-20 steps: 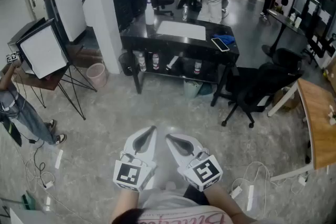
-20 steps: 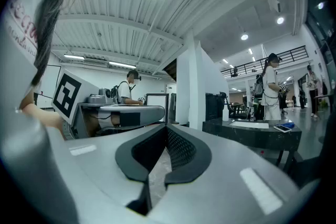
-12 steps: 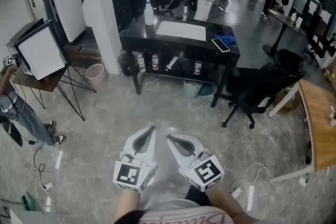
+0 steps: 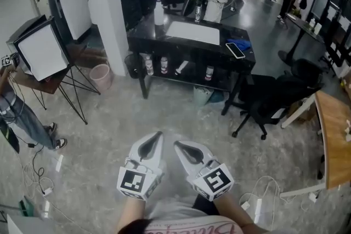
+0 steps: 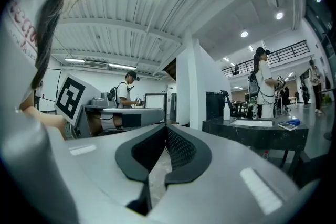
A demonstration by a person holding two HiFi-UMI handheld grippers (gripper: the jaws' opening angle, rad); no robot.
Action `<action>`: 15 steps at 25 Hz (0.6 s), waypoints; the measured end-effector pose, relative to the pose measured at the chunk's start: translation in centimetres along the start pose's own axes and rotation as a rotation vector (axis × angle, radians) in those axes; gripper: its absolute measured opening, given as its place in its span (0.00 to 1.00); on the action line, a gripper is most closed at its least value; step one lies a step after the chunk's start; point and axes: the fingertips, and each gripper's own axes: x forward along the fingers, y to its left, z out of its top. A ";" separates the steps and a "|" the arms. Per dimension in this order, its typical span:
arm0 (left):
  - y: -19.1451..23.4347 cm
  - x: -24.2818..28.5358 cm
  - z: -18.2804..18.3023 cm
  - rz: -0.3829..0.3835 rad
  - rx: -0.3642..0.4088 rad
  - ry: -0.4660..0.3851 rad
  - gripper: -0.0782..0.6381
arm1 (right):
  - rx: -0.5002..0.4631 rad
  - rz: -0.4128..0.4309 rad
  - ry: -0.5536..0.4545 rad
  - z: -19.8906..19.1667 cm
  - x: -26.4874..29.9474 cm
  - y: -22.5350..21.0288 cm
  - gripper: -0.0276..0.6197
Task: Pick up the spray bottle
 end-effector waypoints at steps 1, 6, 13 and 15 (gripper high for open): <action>0.4 0.5 -0.1 -0.002 0.007 -0.001 0.11 | -0.001 0.002 0.005 -0.1 0.5 -0.4 0.05; 3.1 3.7 0.3 -0.005 0.006 0.001 0.11 | -0.001 0.009 0.008 0.0 3.8 -2.8 0.05; 9.0 9.7 0.1 -0.021 0.020 -0.008 0.11 | -0.021 -0.001 0.027 0.0 10.2 -7.7 0.05; 10.3 11.6 0.7 -0.039 0.022 -0.013 0.11 | -0.021 -0.011 0.029 0.4 12.2 -9.3 0.05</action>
